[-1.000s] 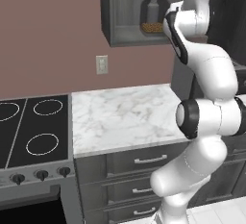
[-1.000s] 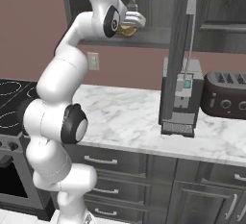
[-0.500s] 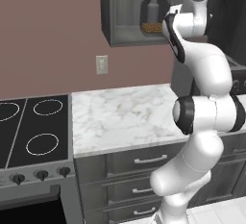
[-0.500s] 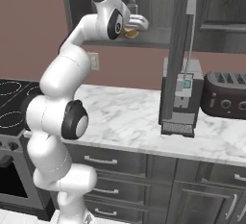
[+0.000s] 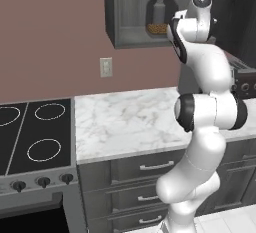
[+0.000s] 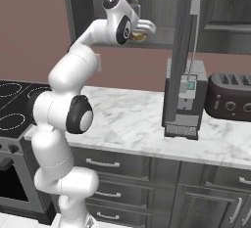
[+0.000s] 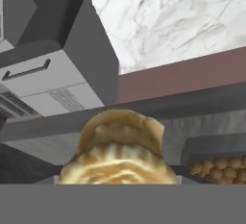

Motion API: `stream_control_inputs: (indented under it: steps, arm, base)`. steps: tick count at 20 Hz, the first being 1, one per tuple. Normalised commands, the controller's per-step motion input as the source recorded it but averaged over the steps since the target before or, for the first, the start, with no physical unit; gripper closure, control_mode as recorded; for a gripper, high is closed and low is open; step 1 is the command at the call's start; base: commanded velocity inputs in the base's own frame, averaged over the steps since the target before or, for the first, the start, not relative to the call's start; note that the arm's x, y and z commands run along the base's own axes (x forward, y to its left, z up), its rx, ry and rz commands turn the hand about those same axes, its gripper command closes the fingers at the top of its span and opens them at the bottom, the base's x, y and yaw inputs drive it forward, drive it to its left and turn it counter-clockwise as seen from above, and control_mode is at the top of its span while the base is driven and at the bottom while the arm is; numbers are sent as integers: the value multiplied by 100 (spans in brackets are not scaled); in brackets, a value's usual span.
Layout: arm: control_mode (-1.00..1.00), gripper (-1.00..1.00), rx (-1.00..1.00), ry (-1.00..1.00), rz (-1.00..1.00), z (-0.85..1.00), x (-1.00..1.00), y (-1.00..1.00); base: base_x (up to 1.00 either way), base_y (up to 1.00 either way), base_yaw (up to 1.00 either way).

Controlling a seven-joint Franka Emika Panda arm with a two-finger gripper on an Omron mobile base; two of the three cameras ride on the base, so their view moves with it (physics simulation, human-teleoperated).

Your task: Pick the jar and candle from the dining table and place them in the open cabinet. Close the cabinet after placing the objects.

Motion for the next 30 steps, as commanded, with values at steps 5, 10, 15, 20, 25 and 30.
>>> stream_control_inputs:
  steps: [5,10,15,20,25,30]
  arm:
    - [-100,100,2,0,0,-6,30,-25]
    - [-100,100,2,0,0,-3,26,-21]
    - [-100,-100,0,0,0,0,27,-8]
    - [-100,-100,2,0,0,0,28,-8]
    - [-100,-100,4,0,0,0,21,-15]
    - [-100,-100,2,0,0,0,27,-11]
  base:
    - [0,0,0]
    - [0,0,0]
    - [0,0,0]
    - [0,0,0]
    - [0,0,0]
    - [0,0,0]
